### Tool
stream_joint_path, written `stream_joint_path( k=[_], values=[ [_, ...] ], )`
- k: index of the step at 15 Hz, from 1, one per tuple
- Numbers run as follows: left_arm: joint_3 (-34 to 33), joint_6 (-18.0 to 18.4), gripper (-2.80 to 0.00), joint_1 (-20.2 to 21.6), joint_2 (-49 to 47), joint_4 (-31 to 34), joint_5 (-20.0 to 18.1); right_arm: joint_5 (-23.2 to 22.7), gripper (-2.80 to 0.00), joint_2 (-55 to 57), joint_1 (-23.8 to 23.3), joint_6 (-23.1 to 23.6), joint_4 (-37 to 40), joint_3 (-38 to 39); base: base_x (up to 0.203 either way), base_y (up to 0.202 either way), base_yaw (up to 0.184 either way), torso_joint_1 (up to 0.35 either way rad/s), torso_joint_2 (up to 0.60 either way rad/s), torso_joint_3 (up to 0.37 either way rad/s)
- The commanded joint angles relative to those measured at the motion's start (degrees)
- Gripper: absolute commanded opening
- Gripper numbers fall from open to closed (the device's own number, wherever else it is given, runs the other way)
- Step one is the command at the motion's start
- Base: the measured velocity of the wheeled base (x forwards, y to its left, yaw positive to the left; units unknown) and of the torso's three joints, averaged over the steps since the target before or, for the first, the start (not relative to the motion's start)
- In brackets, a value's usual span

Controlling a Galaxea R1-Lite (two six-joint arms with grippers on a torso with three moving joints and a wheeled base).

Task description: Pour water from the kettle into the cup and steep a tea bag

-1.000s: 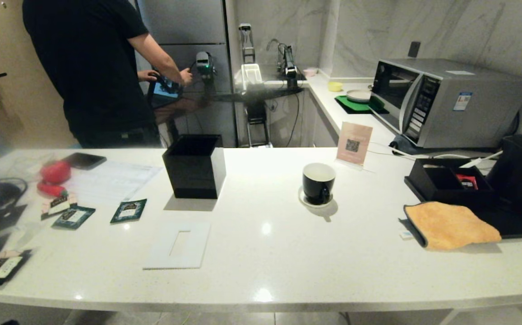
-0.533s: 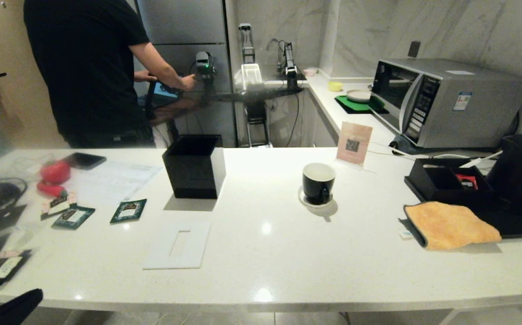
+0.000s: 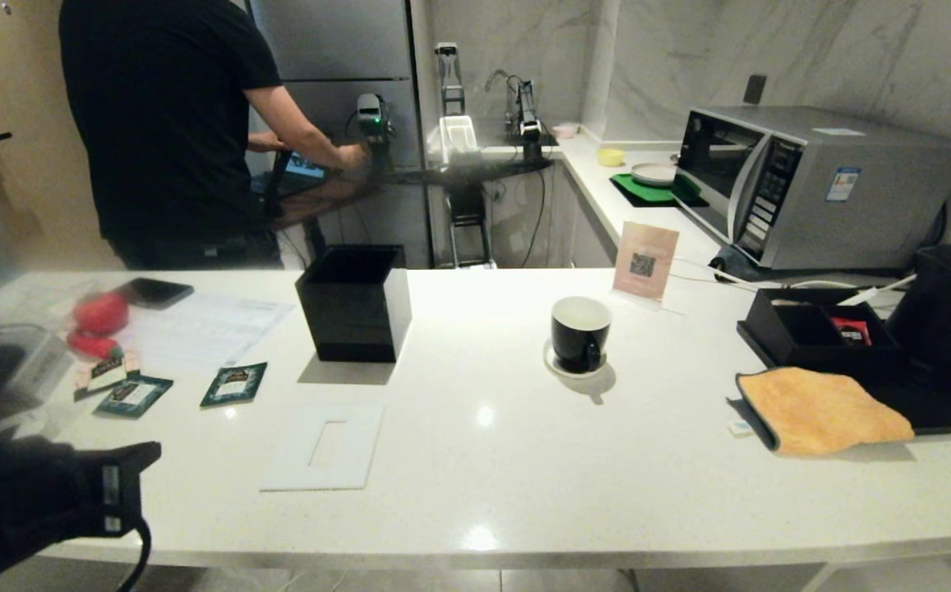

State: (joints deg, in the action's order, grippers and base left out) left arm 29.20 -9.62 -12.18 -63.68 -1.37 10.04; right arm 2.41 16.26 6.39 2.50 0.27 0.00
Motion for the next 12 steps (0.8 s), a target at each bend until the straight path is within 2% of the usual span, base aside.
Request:
stream_joint_path(
  k=[1,4,9,11,12],
  values=[
    [3.85,-0.07,-2.80,-0.48,-8.02,-0.03,-0.88,-0.03,-2.80,0.09,0.03,0.02,0.00,0.00,0.000,0.000,0.000,0.000,0.00,0.000],
    [6.26,-0.18,-2.80,-1.16,-12.18,0.13,-4.09,-0.04,-2.80,0.09,0.03,0.05,0.00,0.00,0.000,0.000,0.000,0.000,0.00,0.000],
    [8.17,0.79,-2.80,-0.77,-18.50,2.02,-4.77,0.05,-2.80,0.00,0.03,0.04,0.00,0.00,0.000,0.000,0.000,0.000,0.00,0.000],
    [8.49,6.08,-2.80,1.92,-20.23,3.06,-5.35,0.03,-2.80,0.00,0.03,-0.01,0.00,0.00,0.000,0.000,0.000,0.000,0.00,0.000],
    [8.57,9.33,-2.80,4.09,-21.06,3.10,-7.32,0.05,-2.80,0.09,0.03,-0.04,0.00,0.00,0.000,0.000,0.000,0.000,0.00,0.000]
  ],
)
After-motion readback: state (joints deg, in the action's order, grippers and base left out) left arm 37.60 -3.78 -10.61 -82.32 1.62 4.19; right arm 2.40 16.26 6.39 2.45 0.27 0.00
